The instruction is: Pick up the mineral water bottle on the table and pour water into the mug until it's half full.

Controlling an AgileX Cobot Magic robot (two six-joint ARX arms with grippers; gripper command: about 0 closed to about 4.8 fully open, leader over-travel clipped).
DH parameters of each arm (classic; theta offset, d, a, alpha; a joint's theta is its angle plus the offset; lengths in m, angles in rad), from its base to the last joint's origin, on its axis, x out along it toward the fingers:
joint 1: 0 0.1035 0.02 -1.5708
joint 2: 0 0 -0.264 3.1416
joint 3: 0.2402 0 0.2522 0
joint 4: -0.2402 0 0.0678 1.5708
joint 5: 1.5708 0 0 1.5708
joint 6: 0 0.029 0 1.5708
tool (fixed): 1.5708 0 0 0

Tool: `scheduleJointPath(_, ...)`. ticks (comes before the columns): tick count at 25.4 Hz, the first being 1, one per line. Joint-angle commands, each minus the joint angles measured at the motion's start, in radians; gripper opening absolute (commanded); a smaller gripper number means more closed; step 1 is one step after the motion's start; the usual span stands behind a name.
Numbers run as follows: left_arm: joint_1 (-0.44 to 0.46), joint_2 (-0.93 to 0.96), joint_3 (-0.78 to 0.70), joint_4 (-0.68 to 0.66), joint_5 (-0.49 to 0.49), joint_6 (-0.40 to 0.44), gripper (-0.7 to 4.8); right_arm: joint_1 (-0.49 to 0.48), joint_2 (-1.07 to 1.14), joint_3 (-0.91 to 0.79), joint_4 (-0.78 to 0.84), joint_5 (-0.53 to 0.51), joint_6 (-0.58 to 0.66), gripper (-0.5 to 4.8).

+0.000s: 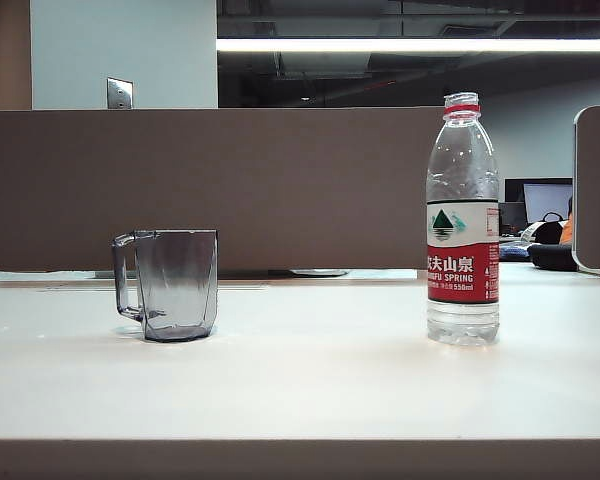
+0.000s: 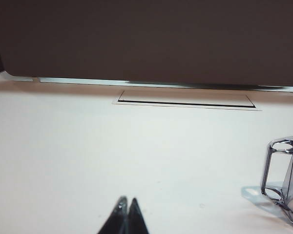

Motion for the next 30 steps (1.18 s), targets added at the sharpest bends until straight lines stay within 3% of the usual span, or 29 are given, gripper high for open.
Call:
scheduleJointPath(1,0.001,0.0,0.003,0.008,0.003,-0.001,-0.05,0.002,-0.002,-0.005,-0.008,-0.002,0.028,-0.05)
scheduleJointPath(6,0.001,0.0,0.003,0.006,0.004,-0.007,-0.05,0.001,-0.002,-0.005,-0.006,-0.001,0.057,-0.05)
scheduleJointPath(9,0.001,0.0,0.015,0.019,0.01,-0.064,-0.05,0.002,-0.002,-0.003,0.026,-0.002,0.076,-0.05)
scheduleJointPath(11,0.001,0.0,0.05,0.015,0.032,-0.093,-0.05,0.002,-0.002,-0.001,0.09,-0.001,0.145,-0.05)
scheduleJointPath(13,0.001,0.003,0.169,-0.032,0.088,-0.094,-0.05,0.001,-0.002,0.026,0.224,0.107,0.342,-0.05)
scheduleJointPath(15,0.001,0.029,0.273,-0.066,0.119,-0.095,-0.05,0.0,0.003,0.124,0.123,0.162,0.409,-0.05)
scheduleJointPath(18,0.001,0.1,0.367,-0.062,0.137,-0.13,-0.05,0.0,0.036,0.253,0.007,0.158,0.385,-0.05)
scheduleJointPath(22,0.001,0.238,0.478,-0.064,0.177,-0.191,-0.05,0.001,0.136,0.393,-0.033,0.116,0.27,-0.05)
scheduleJointPath(26,-0.003,0.397,0.598,-0.104,0.352,-0.188,-0.05,0.001,0.281,0.538,-0.089,0.042,0.152,-0.06)
scheduleJointPath(28,-0.047,0.447,0.657,-0.154,0.333,-0.142,-0.05,0.001,0.36,0.613,-0.119,-0.016,0.119,-0.05)
scheduleJointPath(30,-0.107,0.517,0.763,-0.3,0.325,-0.013,-0.05,0.017,0.464,0.713,-0.181,-0.06,0.08,-0.05)
